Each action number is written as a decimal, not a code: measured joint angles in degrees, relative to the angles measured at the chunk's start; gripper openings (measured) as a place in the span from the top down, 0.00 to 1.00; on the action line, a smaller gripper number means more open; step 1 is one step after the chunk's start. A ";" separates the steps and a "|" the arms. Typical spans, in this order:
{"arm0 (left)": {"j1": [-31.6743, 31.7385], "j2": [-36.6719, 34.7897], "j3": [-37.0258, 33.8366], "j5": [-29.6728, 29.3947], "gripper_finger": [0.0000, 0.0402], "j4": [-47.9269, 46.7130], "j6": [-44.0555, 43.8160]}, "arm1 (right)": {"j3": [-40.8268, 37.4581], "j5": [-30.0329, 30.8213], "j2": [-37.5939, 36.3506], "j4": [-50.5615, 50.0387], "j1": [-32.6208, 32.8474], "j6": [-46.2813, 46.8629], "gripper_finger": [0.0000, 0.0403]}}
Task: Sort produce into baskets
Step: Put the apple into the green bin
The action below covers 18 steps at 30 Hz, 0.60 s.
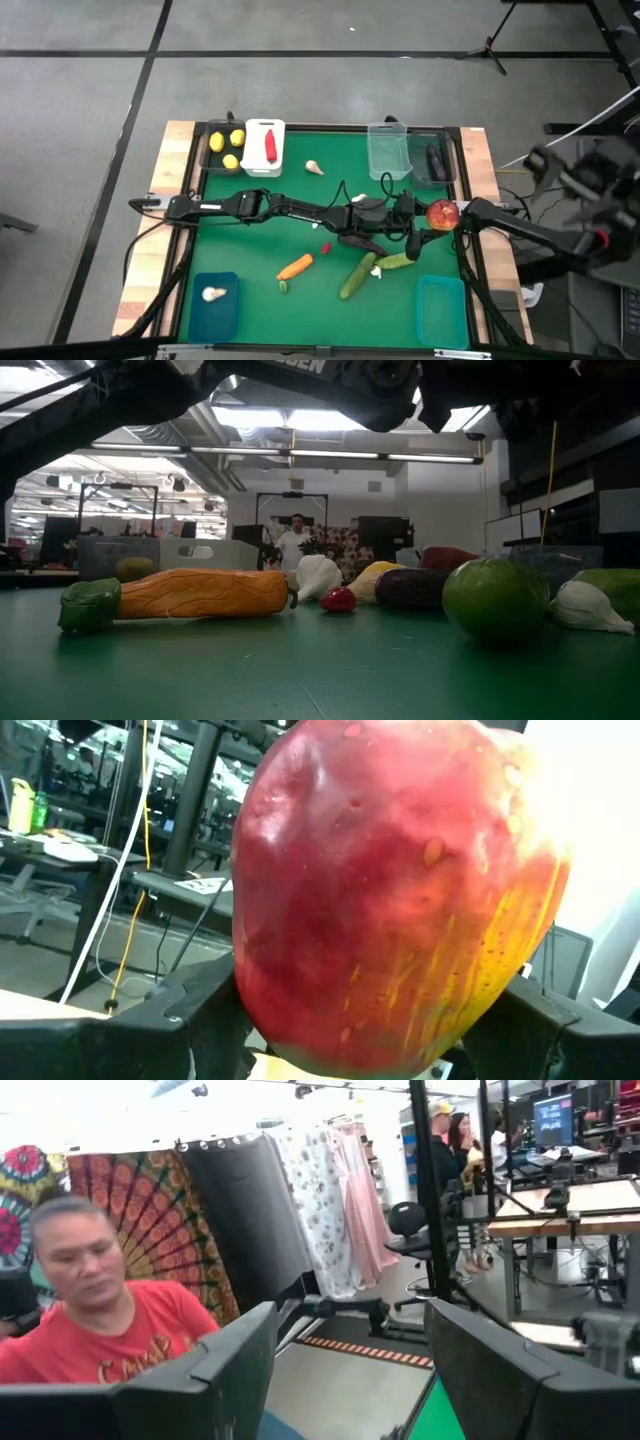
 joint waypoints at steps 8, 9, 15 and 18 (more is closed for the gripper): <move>-0.10 -4.91 -0.01 5.44 0.29 -5.77 0.90 | 18.60 0.77 19.82 0.17 0.85 0.04 0.37; -0.24 -5.77 -0.01 6.49 0.29 -7.04 1.27 | 19.83 1.07 22.20 0.31 1.16 -0.58 0.37; -1.36 -10.76 -0.01 9.51 0.29 -18.55 5.01 | 21.22 5.96 34.30 -3.95 8.27 -11.70 0.37; -2.00 -13.82 -0.01 10.54 0.28 -28.23 7.86 | 21.02 10.51 39.01 -8.47 13.15 -21.84 0.37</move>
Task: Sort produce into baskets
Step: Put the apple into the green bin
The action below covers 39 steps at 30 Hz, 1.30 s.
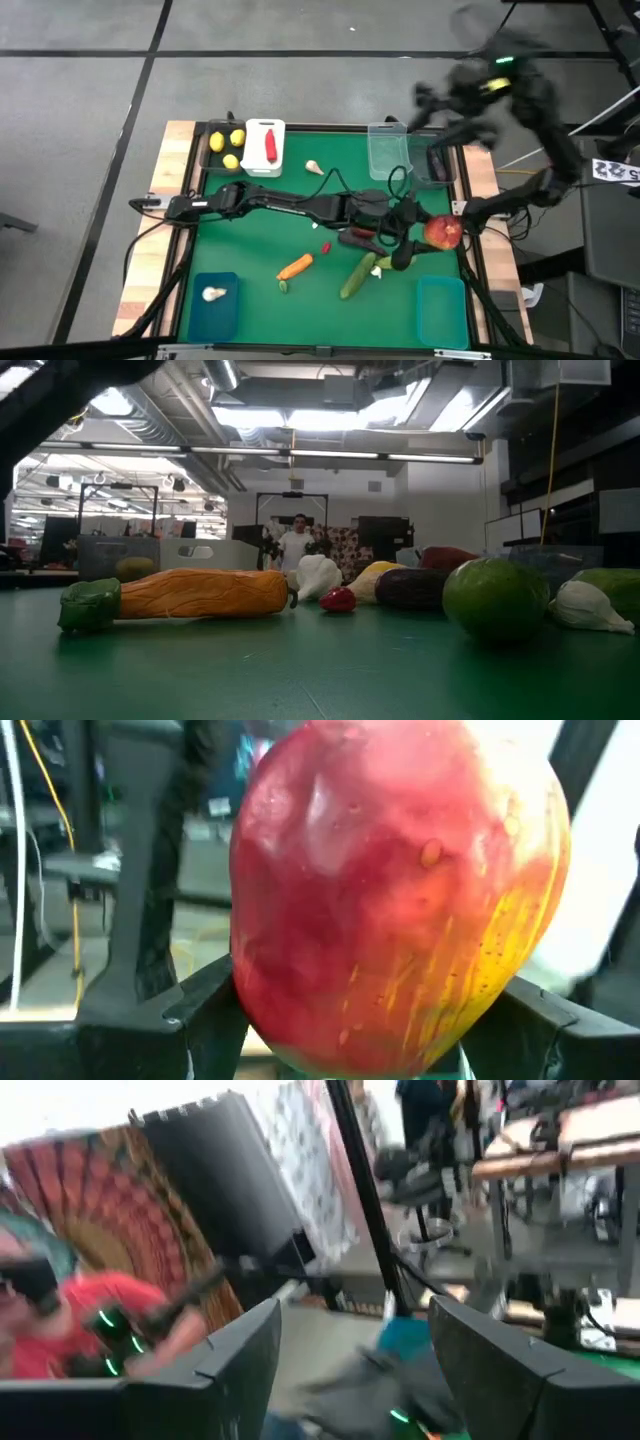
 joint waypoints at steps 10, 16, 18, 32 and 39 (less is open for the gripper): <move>-5.04 -7.98 0.00 0.08 0.28 -27.87 4.35 | 0.11 7.54 5.80 -34.31 6.17 -39.30 0.37; -8.79 -9.01 0.00 -0.74 0.28 -30.86 5.79 | -16.82 6.49 -4.85 -38.27 8.58 -40.79 0.37; -9.80 -9.01 0.00 -0.76 0.28 -31.20 5.45 | -27.52 9.37 -11.49 -30.14 11.22 -36.39 0.37; -11.84 -9.01 0.02 -10.26 0.28 -32.60 8.74 | -81.83 44.25 -53.74 17.72 31.84 6.88 0.37; -9.34 -9.02 -2.67 -15.72 0.28 -23.32 9.83 | -87.03 66.93 -70.85 19.29 43.58 9.09 0.37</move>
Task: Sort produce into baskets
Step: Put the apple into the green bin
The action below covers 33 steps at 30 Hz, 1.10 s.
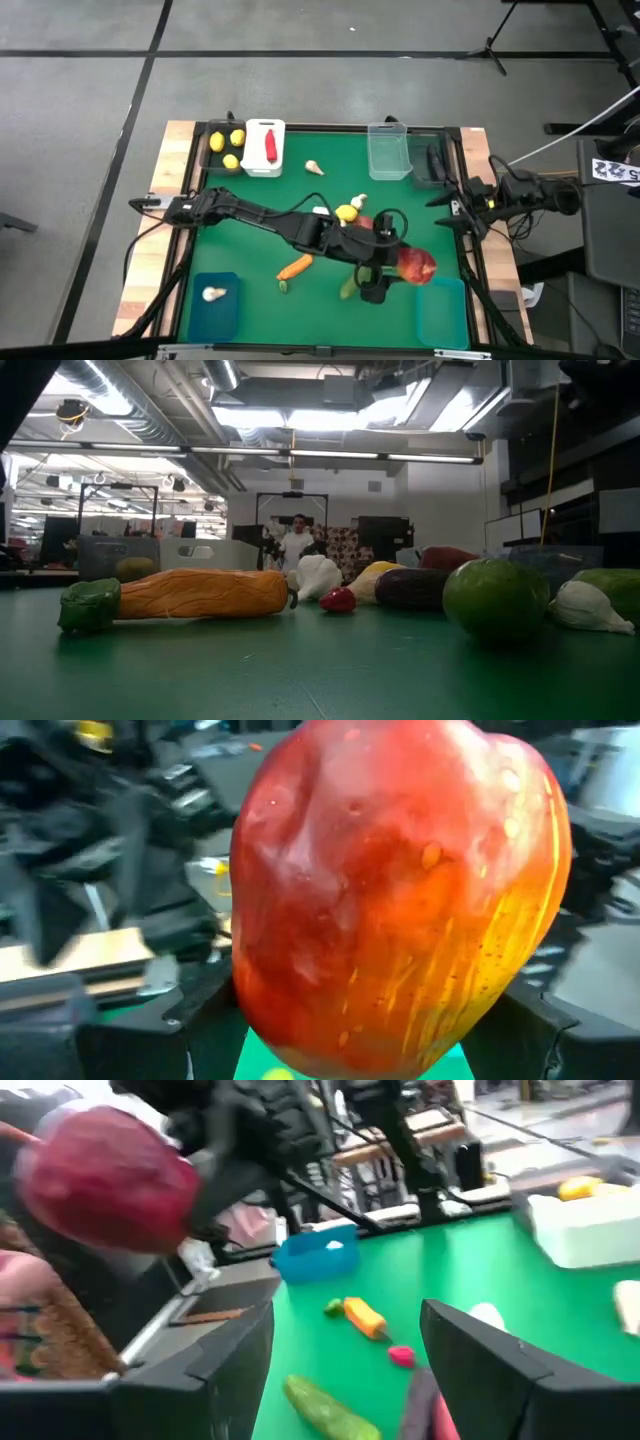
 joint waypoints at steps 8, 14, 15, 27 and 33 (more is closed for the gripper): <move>4.90 0.10 -7.67 -1.60 0.28 4.20 -2.49 | -6.24 7.56 2.85 8.98 6.83 -3.68 0.37; 5.21 -0.62 -8.28 -0.94 0.28 1.25 -2.48 | -7.08 11.57 9.45 16.87 9.99 -11.27 0.37; 5.33 -0.82 -8.28 -1.23 0.28 0.18 -1.91 | -7.04 13.20 9.64 16.68 10.50 -12.13 0.37; 5.76 -6.99 -8.50 -8.83 0.28 -13.78 -0.40 | -6.94 23.44 3.67 10.15 12.64 -10.86 0.37; 3.11 -18.31 -8.35 -14.87 0.28 -22.59 -1.98 | -6.98 23.09 1.62 6.00 12.64 -9.09 0.37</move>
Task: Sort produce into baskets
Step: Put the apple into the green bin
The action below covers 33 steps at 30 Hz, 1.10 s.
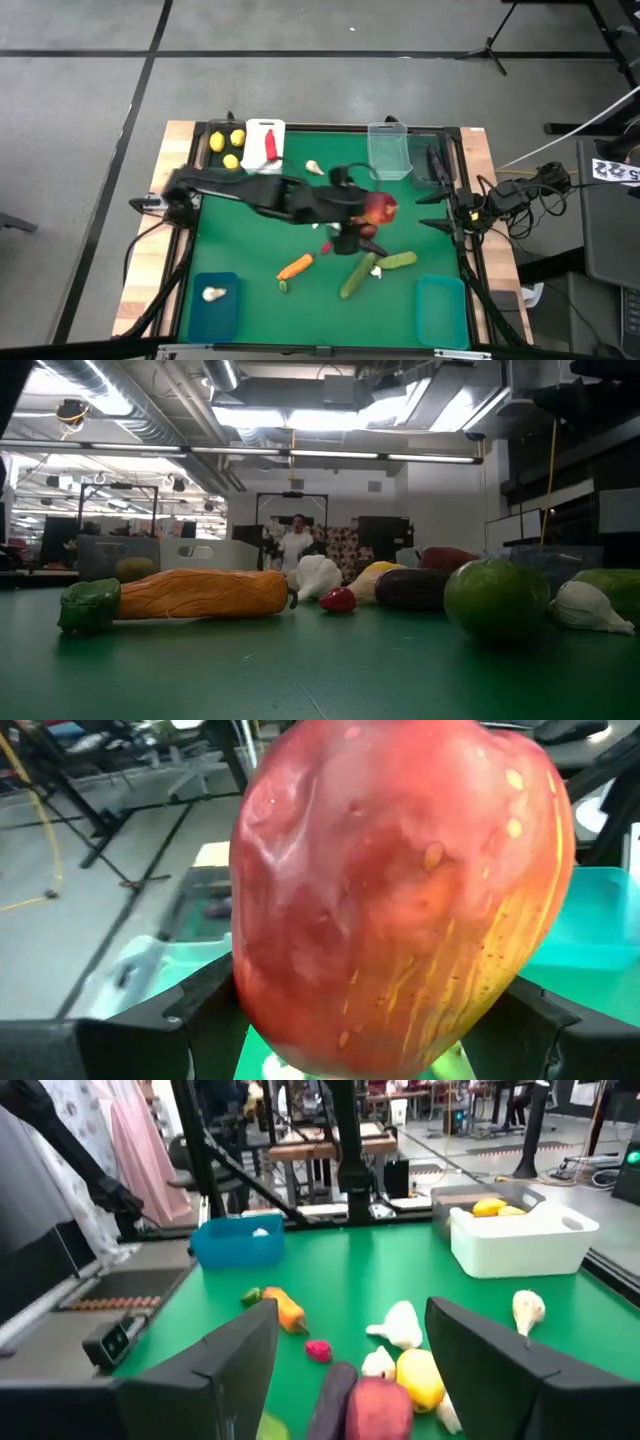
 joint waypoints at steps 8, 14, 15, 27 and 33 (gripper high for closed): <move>-10.76 -15.14 -0.10 -13.92 0.28 -16.69 -8.17 | 0.05 -1.41 -0.06 -0.36 -0.02 3.80 0.37; -20.91 -20.98 -9.21 -31.49 0.28 -25.69 -21.22 | 0.05 -2.14 0.05 -0.39 -0.02 7.34 0.37; -21.95 -21.49 -12.35 -33.50 0.28 -26.41 -24.24 | 0.05 -2.47 0.05 -0.38 -0.02 8.13 0.37; -20.92 -23.13 -46.37 -43.91 0.29 -9.93 -44.07 | 0.05 -4.02 1.71 1.16 -0.04 5.23 0.37; -11.04 -22.29 -60.63 -21.15 0.29 33.59 -19.18 | 0.05 -2.78 6.04 3.79 -0.04 1.63 0.37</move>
